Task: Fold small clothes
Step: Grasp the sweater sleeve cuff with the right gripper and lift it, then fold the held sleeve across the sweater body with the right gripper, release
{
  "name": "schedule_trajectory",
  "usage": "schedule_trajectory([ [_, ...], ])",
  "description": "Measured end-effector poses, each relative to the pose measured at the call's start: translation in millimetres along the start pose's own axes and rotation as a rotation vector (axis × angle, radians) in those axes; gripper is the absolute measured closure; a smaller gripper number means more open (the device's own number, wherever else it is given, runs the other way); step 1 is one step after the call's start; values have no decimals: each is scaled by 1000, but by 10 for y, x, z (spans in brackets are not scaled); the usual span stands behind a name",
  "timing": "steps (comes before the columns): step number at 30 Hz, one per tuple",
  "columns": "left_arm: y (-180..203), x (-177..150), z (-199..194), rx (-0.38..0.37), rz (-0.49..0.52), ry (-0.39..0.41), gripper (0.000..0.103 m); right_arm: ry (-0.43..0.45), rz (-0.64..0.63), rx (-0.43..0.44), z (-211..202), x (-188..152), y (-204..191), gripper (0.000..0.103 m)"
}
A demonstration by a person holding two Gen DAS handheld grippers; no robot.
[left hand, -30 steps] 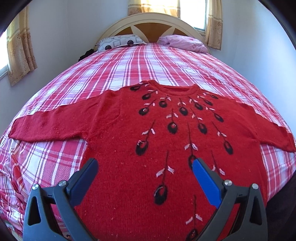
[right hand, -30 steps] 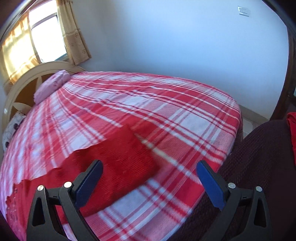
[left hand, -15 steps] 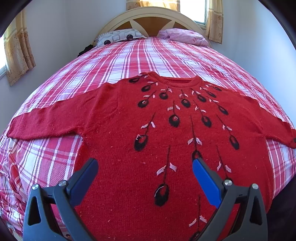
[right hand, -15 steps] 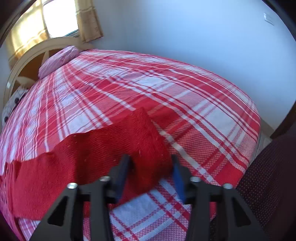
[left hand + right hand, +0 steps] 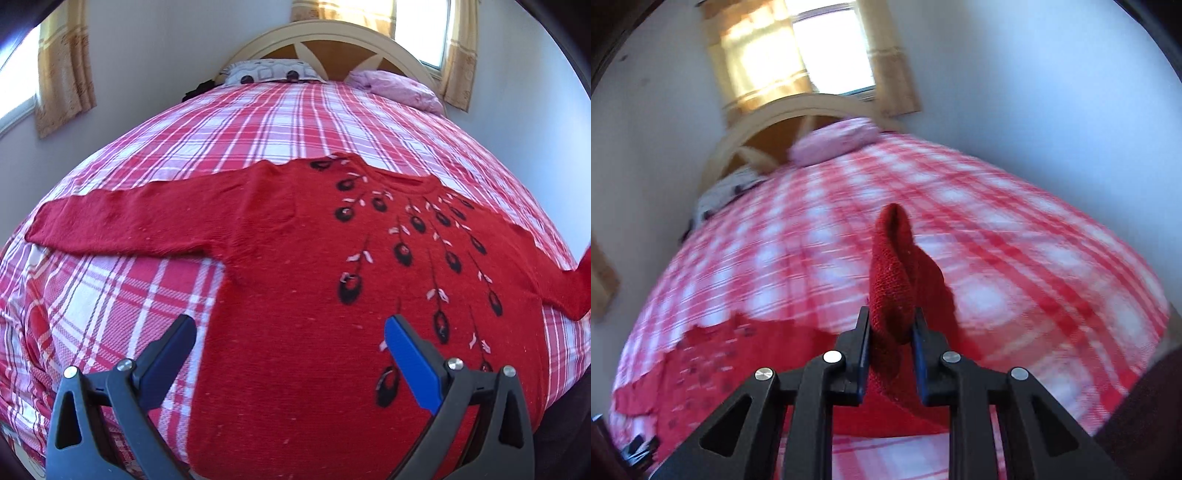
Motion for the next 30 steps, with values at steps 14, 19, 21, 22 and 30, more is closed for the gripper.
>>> schedule_trajectory([
  [14,-688,124,-48,94,-93,45,0,-184,-309,539,1090,-682,-3486,83],
  [19,-910,141,14,130,-119,43,0,-257,-359,585,1326,-1245,-4008,83],
  [21,-972,139,45,135,-138,35,0,-264,-386,587,1362,-1370,-4116,83],
  [22,-989,139,60,132,-147,31,0,-261,-398,590,1362,-1421,-4148,83],
  [30,-945,125,48,111,-127,33,0,-247,-398,735,1229,-1383,-4217,48],
])
Point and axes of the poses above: each gripper's, at about its wrist camera, not at the fingertips, and z roughly the way its jaws point, y to its right, x to its top, the point moved 4 cm from there along z, roughly the way its jaws point, and after that the axes turned 10 degrees about -z, right-handed, at the moved point
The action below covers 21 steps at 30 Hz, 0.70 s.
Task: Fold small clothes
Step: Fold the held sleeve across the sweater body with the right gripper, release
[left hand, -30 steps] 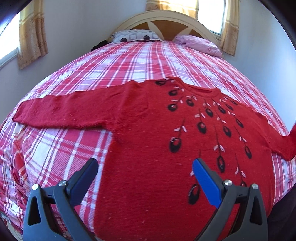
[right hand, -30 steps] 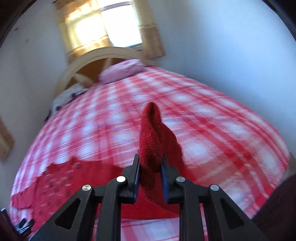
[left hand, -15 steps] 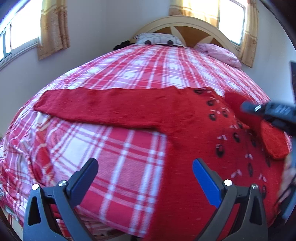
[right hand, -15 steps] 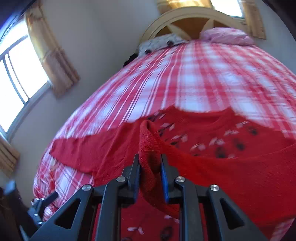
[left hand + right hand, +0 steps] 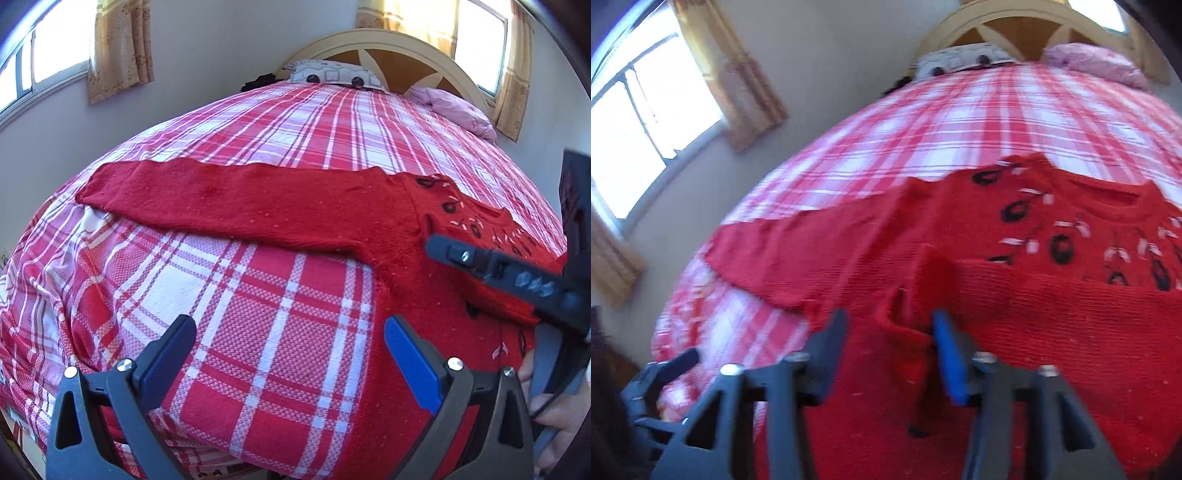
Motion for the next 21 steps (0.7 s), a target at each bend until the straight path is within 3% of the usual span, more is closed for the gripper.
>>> schedule_trajectory([
  [3,58,-15,-36,-9,30,9,0,59,41,100,-317,90,4,48],
  [5,110,-25,-46,-17,50,9,0,119,55,87,-613,114,86,48],
  [9,292,-38,-45,-40,88,6,0,195,110,-130,-1298,-19,619,48],
  [13,612,-14,16,-73,127,-1,0,151,160,-381,-1708,-327,1241,48],
  [17,967,25,145,-52,183,-13,0,123,284,-453,-1889,-700,1684,48],
  [21,1170,52,159,-69,191,-9,0,226,395,-431,-2147,-982,1835,48],
])
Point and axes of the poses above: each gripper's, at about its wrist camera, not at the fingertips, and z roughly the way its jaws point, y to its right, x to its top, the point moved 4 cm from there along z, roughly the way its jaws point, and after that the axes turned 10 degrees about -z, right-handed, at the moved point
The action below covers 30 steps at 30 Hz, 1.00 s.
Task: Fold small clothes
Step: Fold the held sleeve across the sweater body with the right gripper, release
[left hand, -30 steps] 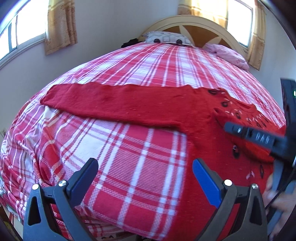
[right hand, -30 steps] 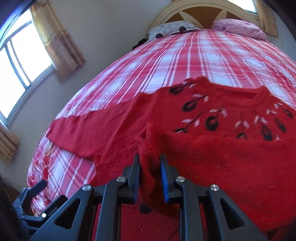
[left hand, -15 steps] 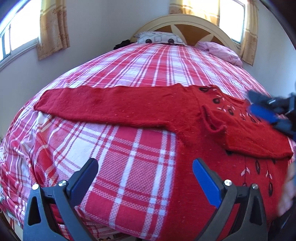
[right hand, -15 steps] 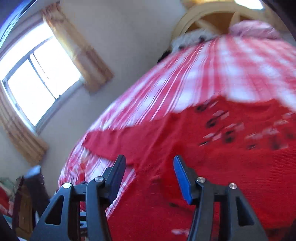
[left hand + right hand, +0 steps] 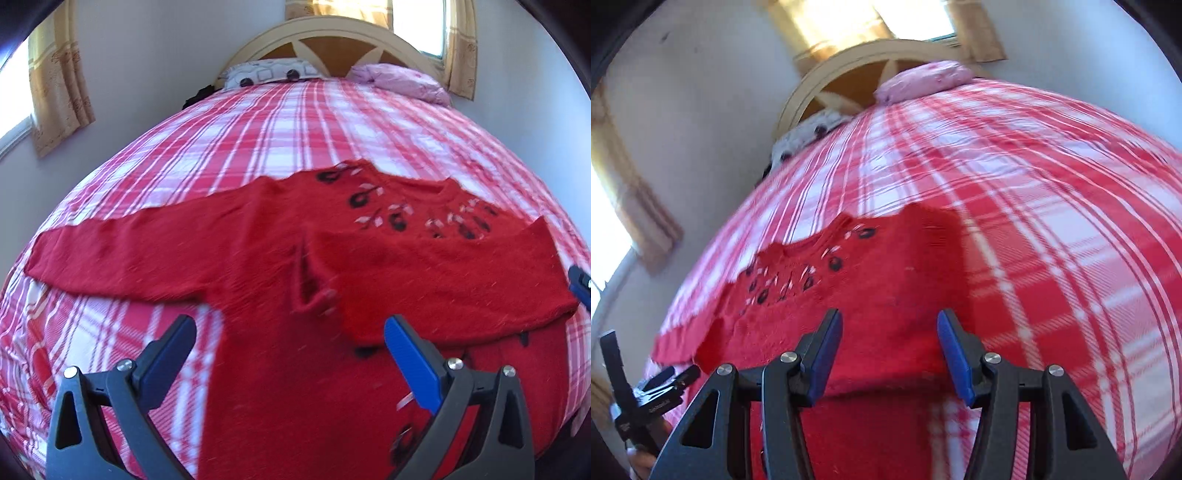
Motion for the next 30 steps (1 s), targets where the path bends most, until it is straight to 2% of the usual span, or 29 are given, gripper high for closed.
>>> schedule_trajectory([
  [3,94,42,68,27,15,15,0,34,37,3,-19,54,144,48],
  [5,108,67,187,79,19,5,0,23,31,11,19,84,136,48],
  [9,-51,70,465,211,-5,-32,0,-55,-67,45,238,-13,-59,48],
  [11,-158,83,467,169,-56,-29,0,-75,-99,25,280,-52,-92,48],
  [12,-186,86,465,177,-63,-31,0,-67,-98,24,257,-16,-83,48],
  [17,-200,116,472,196,-62,-24,0,57,-49,27,80,319,60,48],
  [21,-153,117,485,222,-50,-6,0,-41,-52,92,531,498,37,48],
  [23,-161,148,496,223,-34,-9,0,-153,-39,92,937,444,81,48],
  [25,-192,181,480,219,-15,-20,0,-134,-59,77,1066,465,81,48],
  [28,-305,230,369,231,2,4,0,-135,-71,36,1063,540,41,48],
  [30,-436,268,262,213,-10,28,0,-84,-97,-58,860,571,-82,48],
])
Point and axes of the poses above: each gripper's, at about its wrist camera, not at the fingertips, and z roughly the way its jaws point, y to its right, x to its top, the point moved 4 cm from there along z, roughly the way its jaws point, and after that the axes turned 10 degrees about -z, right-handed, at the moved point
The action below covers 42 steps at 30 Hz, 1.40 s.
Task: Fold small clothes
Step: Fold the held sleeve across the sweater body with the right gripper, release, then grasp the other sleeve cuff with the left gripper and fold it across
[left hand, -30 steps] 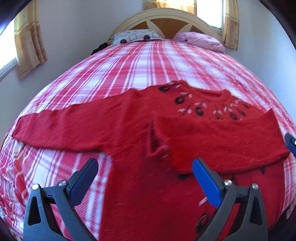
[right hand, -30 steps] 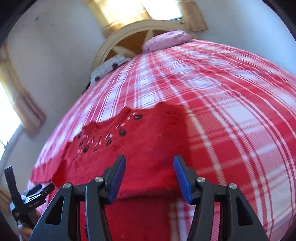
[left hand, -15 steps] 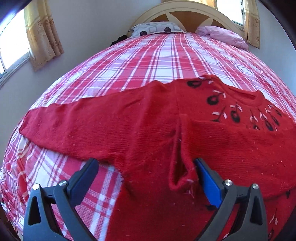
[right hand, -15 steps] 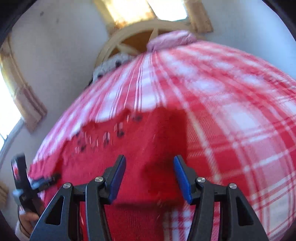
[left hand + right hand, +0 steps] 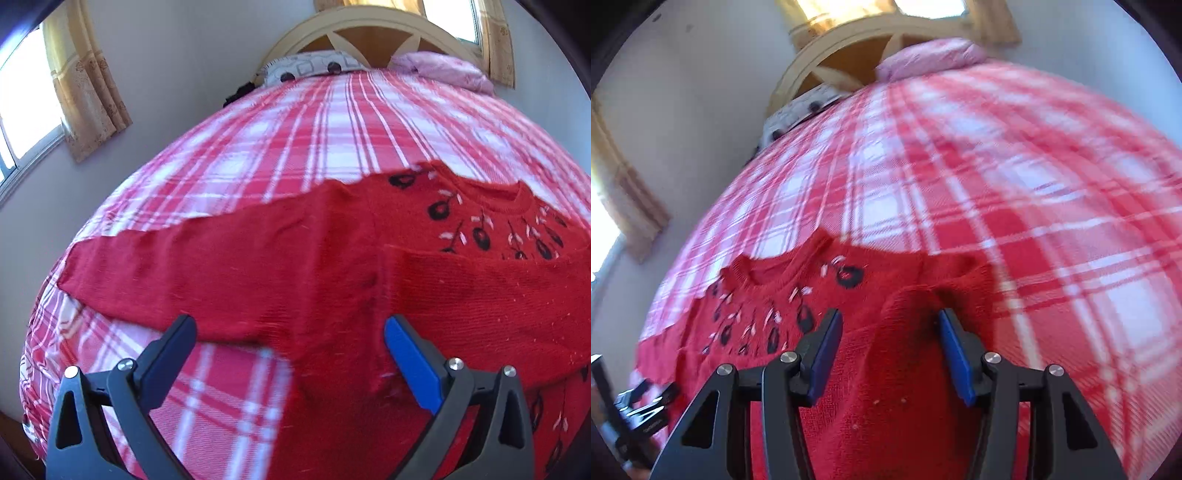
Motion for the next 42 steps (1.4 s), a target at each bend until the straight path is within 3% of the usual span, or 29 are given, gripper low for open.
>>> schedule_trajectory([
  [2,-262,56,-67,-22,-60,30,0,80,-58,25,-223,20,-201,48],
  [5,-767,185,-50,-13,-198,58,0,114,-142,106,-466,-122,-634,48],
  [11,-1868,442,285,146,-441,47,1,51,-190,264,-552,-594,-1299,48],
  [16,-2723,485,642,257,-644,8,14,-10,-198,339,-552,-854,-1638,48],
  [18,-2963,490,823,263,-699,-23,22,-24,-210,347,-564,-911,-1696,48],
  [20,-3140,445,1034,203,-785,-85,27,-33,-217,344,-597,-956,-1737,48],
  [21,-3165,455,1067,198,-802,-73,27,-35,-219,338,-600,-965,-1745,48],
  [23,-3157,496,1059,204,-787,-38,28,-37,-219,323,-611,-985,-1746,48],
  [26,-3077,546,1116,194,-752,-28,39,-50,-198,313,-612,-1002,-1712,48],
  [29,-3059,554,1153,199,-723,-6,63,-68,-163,315,-578,-1023,-1687,48],
  [31,-3130,579,1179,168,-733,4,91,-75,-151,317,-570,-1037,-1691,48],
  [33,-3174,567,1115,131,-747,3,93,-79,-152,316,-576,-1049,-1703,48],
  [37,-3087,623,1011,167,-706,11,95,-61,-139,315,-643,-1038,-1672,48],
  [42,-2627,870,525,166,-572,140,95,-36,-99,305,-725,-1019,-1542,48],
])
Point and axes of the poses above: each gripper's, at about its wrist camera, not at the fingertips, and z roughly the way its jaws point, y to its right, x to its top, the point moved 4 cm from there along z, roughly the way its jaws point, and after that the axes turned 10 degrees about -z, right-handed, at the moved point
